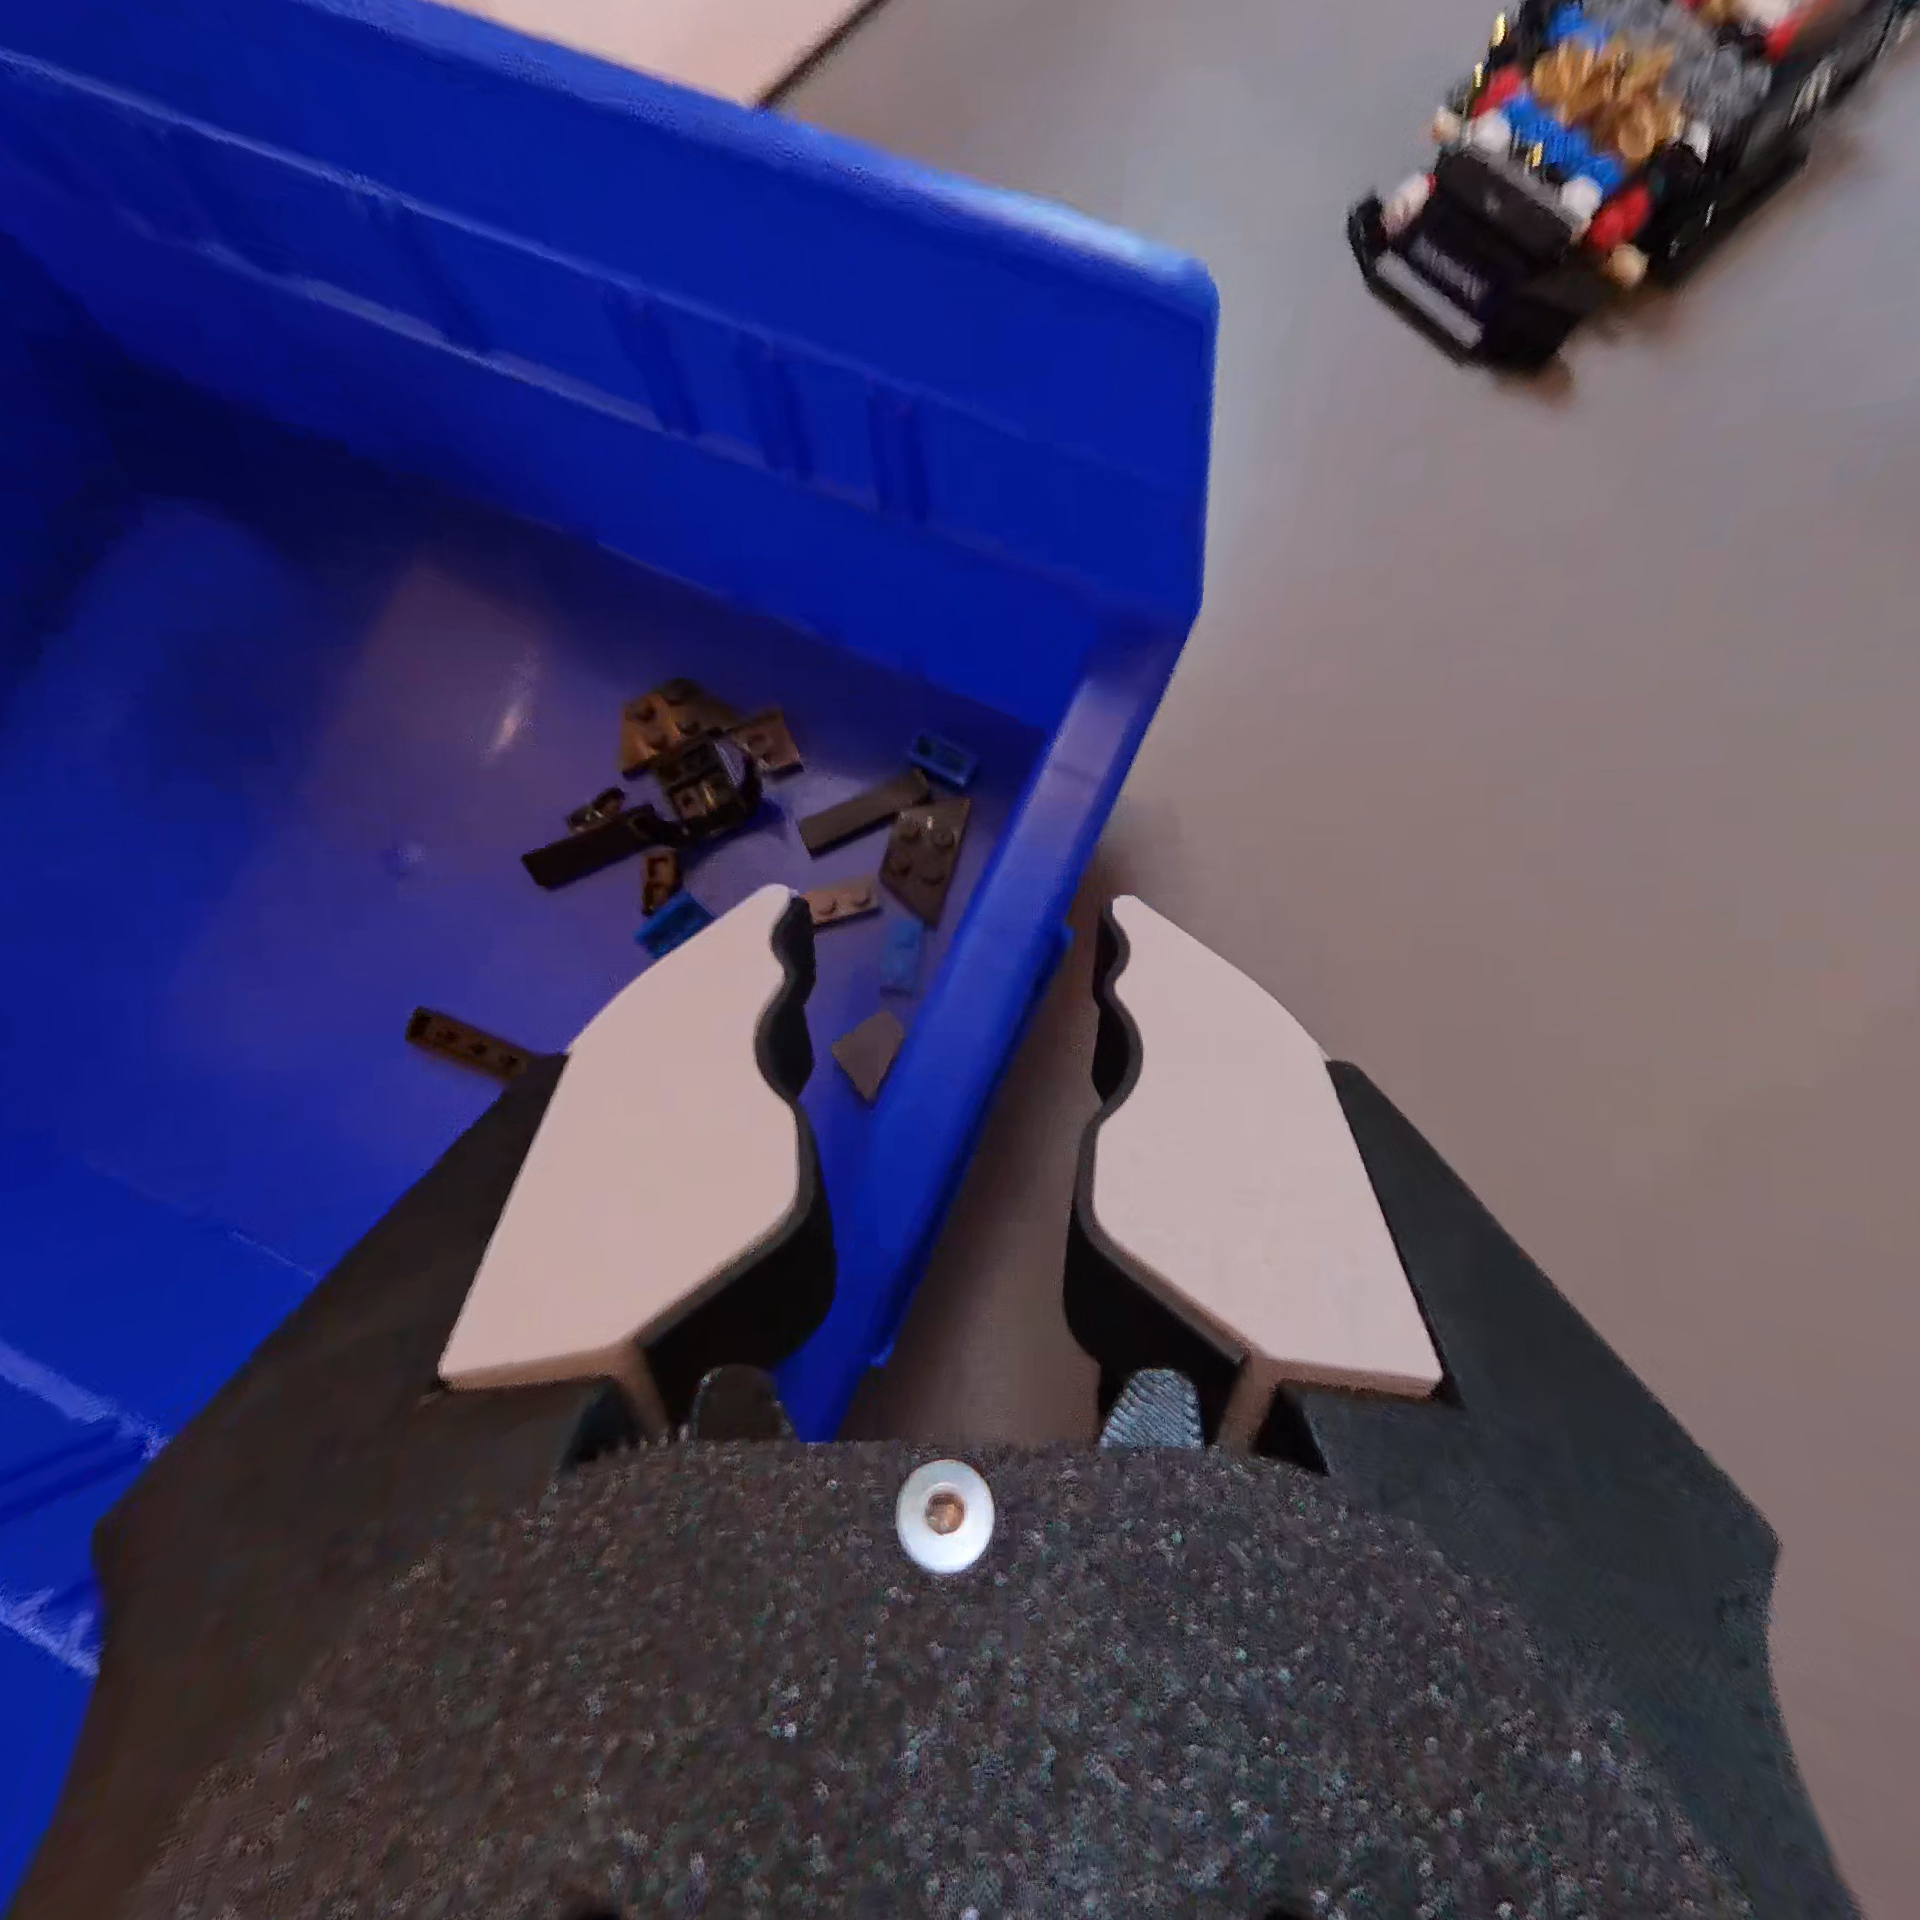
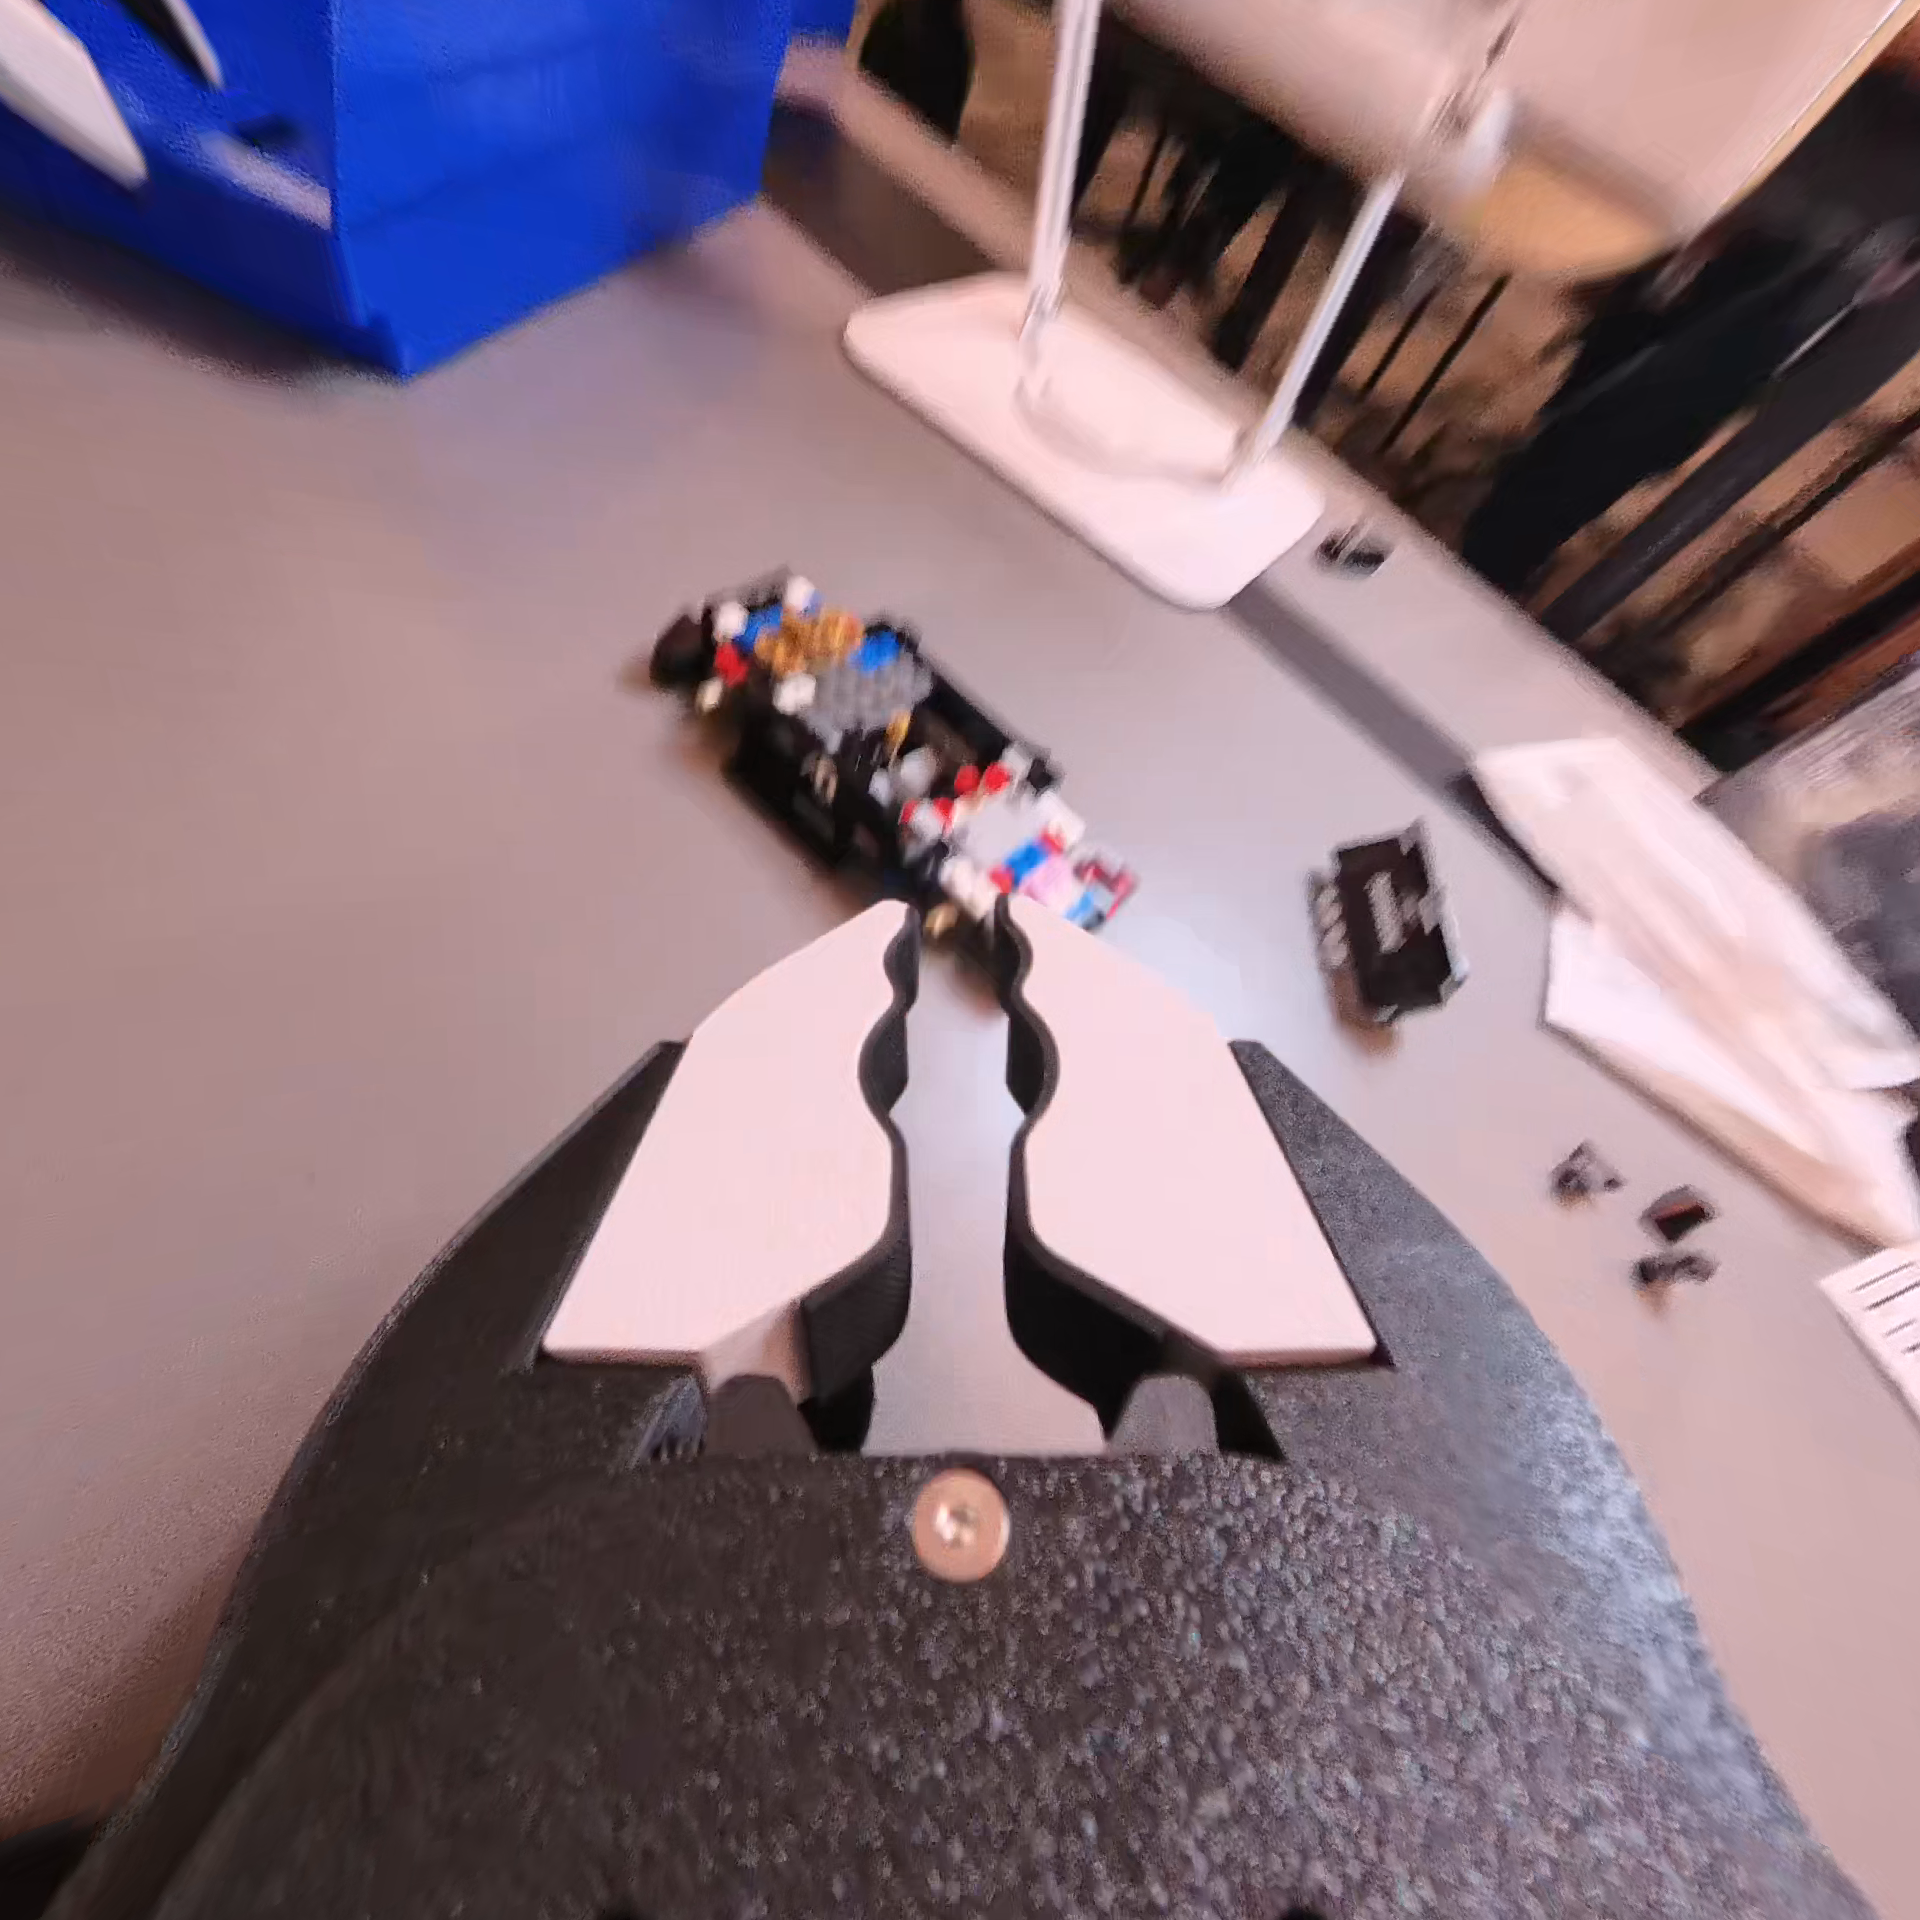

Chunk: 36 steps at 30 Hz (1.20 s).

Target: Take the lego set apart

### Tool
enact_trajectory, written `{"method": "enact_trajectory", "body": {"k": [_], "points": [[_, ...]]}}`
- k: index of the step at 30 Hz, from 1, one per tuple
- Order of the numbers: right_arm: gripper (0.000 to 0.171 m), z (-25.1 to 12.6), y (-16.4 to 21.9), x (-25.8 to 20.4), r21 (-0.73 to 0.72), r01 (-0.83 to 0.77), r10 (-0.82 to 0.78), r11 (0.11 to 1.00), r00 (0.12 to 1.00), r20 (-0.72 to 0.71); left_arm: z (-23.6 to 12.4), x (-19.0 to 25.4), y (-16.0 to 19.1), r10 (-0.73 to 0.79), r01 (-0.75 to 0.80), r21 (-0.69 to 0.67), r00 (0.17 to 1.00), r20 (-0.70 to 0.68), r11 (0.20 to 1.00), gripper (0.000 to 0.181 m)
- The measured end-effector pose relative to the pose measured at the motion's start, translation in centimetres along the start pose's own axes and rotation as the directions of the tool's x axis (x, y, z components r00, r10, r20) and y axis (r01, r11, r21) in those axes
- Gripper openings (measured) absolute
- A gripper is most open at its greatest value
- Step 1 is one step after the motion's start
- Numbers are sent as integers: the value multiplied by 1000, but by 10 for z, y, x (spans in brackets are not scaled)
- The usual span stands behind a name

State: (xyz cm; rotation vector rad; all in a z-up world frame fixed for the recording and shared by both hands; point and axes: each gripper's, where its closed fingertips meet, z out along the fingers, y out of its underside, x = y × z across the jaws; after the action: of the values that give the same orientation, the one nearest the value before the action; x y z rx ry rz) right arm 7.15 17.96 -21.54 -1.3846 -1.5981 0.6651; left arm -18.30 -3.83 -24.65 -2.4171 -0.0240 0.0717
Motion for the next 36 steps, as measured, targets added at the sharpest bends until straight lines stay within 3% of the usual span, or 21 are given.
{"method": "enact_trajectory", "body": {"k": [4, 9, 13, 21, 31, 36], "points": [[21, 3, 47, -11, -220, -36, 61, 975, 992, 107, 5, 0, 7, 118, -115, -64, 992, 50, 991, 44], [24, 19, 60, -17, -308, -60, 99, 949, 989, 113, 6, 14, 2, 232, -223, -99, 968, 94, 970, 25], [25, 29, 58, -19, -323, -83, 129, 943, 984, 123, 8, 19, -2, 227, -221, -79, 970, 88, 972, 26], [11, 30, 57, -23, -325, -68, 118, 943, 984, 137, -10, 30, -43, 219, -235, 188, 971, 99, 954, 27], [11, -3, 74, 55, -258, -250, 203, 933, 959, -196, -3, 74, -54, 303, -291, 300, 953, 5, 909, 22], [11, -30, 106, 104, -265, -339, 236, 903, 905, -353, 5, 99, -53, 290, -237, 337, 950, -116, 911, 19]]}}
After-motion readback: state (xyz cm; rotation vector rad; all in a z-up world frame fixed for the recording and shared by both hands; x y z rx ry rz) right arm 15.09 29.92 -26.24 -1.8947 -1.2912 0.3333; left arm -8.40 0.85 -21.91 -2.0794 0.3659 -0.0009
